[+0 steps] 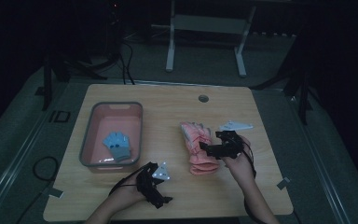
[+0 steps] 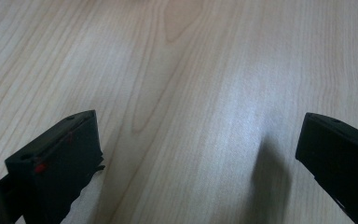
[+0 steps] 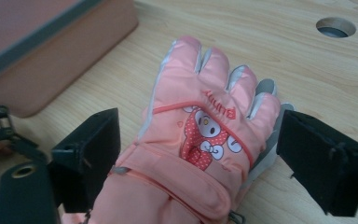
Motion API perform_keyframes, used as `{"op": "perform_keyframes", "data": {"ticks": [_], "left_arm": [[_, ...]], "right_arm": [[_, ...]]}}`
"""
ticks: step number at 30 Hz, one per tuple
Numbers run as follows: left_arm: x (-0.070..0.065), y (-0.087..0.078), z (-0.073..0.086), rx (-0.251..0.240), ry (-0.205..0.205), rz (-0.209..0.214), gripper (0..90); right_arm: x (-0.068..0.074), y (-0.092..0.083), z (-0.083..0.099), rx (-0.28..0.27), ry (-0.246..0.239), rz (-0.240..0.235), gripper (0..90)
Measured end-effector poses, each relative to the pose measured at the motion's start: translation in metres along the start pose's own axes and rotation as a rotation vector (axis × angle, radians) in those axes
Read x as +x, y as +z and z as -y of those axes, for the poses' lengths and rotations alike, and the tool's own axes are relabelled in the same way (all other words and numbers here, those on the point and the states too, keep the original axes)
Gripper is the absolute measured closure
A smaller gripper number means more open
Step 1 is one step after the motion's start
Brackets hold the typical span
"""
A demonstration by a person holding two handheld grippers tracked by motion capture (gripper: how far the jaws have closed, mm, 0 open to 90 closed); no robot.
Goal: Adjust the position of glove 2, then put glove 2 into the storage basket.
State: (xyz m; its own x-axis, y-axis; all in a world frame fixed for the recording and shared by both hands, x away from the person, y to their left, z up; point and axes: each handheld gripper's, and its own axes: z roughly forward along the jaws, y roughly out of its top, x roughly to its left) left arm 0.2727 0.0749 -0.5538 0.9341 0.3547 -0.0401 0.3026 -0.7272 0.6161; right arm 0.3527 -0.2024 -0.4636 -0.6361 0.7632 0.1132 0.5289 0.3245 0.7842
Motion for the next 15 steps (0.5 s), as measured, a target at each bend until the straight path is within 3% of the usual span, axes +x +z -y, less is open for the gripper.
{"op": "perform_keyframes", "data": {"ticks": [4, 8, 10, 12, 15], "left_arm": [[0.0, -0.001, -0.004, 0.0, -0.038, -0.036, 0.3], [-0.001, -0.01, -0.013, -0.038, -0.063, -0.08, 0.3], [-0.001, -0.018, -0.018, -0.07, -0.084, -0.097, 0.2], [0.0, -0.024, -0.023, -0.09, -0.112, -0.092, 0.3], [0.0, -0.03, -0.033, -0.102, -0.141, -0.045, 0.3]], "right_arm": [[-0.009, -0.008, 0.001, -0.005, -0.02, -0.023, 16.4], [-0.014, -0.016, 0.0, -0.052, -0.138, 0.02, 13.6], [-0.018, -0.021, -0.001, -0.052, -0.167, 0.032, 13.6], [-0.021, -0.026, -0.001, -0.046, -0.176, 0.05, 13.7], [-0.027, -0.032, 0.0, -0.035, -0.171, 0.032, 13.7]]}}
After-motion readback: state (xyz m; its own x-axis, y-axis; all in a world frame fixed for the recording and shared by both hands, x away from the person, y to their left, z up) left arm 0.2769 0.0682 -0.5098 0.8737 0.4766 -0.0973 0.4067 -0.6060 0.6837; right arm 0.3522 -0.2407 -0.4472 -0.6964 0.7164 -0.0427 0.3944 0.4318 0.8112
